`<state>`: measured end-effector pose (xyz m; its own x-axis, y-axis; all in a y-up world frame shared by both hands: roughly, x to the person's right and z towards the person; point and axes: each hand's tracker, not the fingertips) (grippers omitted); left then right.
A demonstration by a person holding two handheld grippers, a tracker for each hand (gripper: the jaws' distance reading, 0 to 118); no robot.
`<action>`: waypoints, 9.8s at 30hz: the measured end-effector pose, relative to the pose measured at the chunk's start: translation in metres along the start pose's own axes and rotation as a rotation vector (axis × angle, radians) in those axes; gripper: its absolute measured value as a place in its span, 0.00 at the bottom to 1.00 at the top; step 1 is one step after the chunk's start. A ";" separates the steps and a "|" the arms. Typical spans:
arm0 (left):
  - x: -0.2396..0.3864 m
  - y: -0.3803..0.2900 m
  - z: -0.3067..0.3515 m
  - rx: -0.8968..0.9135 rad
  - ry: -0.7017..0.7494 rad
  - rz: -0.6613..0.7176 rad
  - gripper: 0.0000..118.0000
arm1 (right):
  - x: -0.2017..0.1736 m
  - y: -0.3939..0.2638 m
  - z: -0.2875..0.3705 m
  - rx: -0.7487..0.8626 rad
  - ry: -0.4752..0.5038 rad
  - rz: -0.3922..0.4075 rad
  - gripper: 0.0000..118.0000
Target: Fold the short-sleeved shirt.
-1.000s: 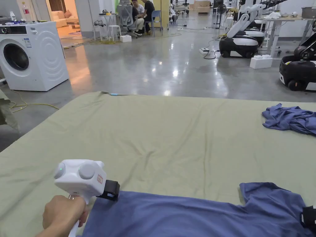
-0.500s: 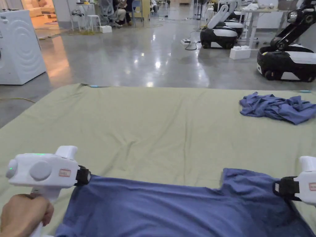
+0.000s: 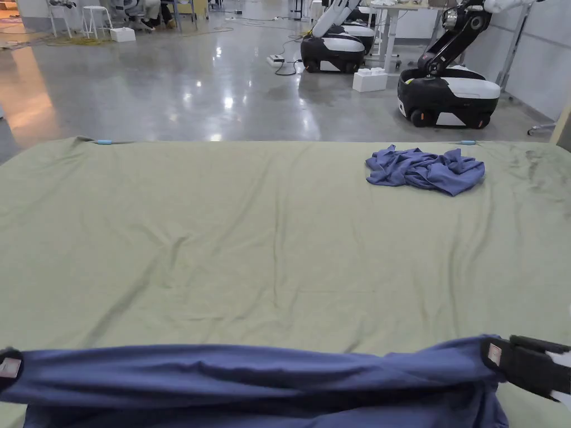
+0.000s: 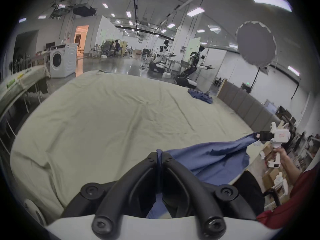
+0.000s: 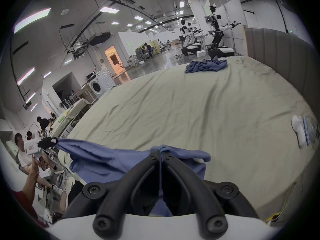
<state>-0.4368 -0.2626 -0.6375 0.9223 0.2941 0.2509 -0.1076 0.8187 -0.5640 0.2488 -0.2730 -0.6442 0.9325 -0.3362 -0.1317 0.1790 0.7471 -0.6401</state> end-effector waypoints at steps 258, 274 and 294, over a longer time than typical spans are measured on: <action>0.204 -0.074 -0.123 -0.174 -0.285 0.117 0.40 | -0.124 -0.083 -0.053 0.013 0.135 -0.054 0.01; 0.111 -0.076 -0.220 -0.486 -0.368 0.468 0.61 | -0.110 -0.142 -0.117 -0.106 0.071 -0.091 0.01; -0.098 0.040 -0.106 -0.515 -0.316 0.398 0.29 | -0.173 -0.089 -0.062 -0.061 0.209 0.049 0.01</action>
<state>-0.4923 -0.3114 -0.7683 0.6900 0.7137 0.1209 -0.1526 0.3067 -0.9395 0.0522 -0.3171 -0.6114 0.8530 -0.4166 -0.3142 0.1094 0.7316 -0.6729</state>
